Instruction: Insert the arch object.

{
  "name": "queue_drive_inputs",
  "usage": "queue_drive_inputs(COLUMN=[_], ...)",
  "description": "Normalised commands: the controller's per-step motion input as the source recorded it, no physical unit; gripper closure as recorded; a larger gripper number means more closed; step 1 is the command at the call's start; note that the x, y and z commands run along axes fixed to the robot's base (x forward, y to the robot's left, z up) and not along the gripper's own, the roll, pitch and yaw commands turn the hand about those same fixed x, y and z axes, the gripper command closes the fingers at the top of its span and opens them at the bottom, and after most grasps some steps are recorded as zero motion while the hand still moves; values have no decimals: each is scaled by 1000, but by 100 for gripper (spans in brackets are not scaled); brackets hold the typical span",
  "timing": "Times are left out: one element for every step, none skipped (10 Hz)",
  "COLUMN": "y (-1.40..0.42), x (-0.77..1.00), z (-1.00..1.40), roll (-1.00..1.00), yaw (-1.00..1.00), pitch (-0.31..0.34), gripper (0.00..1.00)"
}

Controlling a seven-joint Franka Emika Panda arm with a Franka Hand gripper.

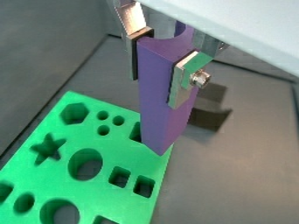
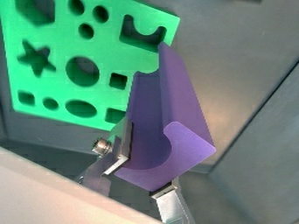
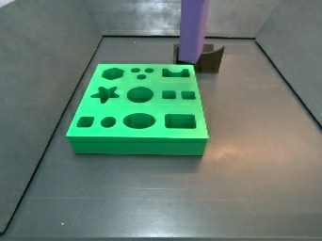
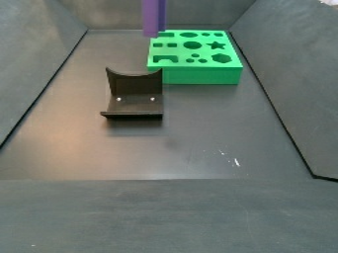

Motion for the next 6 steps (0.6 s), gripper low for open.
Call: queue_drive_inputs(y=[134,277,257,183,0,0], x=[-117,-180,-171,-140,-29,-9], z=[-237,-277,-269,-260,-231,-211], roll=[0,0,0,0,0,3], yaw=[-863,-714,-729,-806,-1000,-1000], pitch=[0,0,0,0,0,0], gripper=[100,100,100,100,100,100])
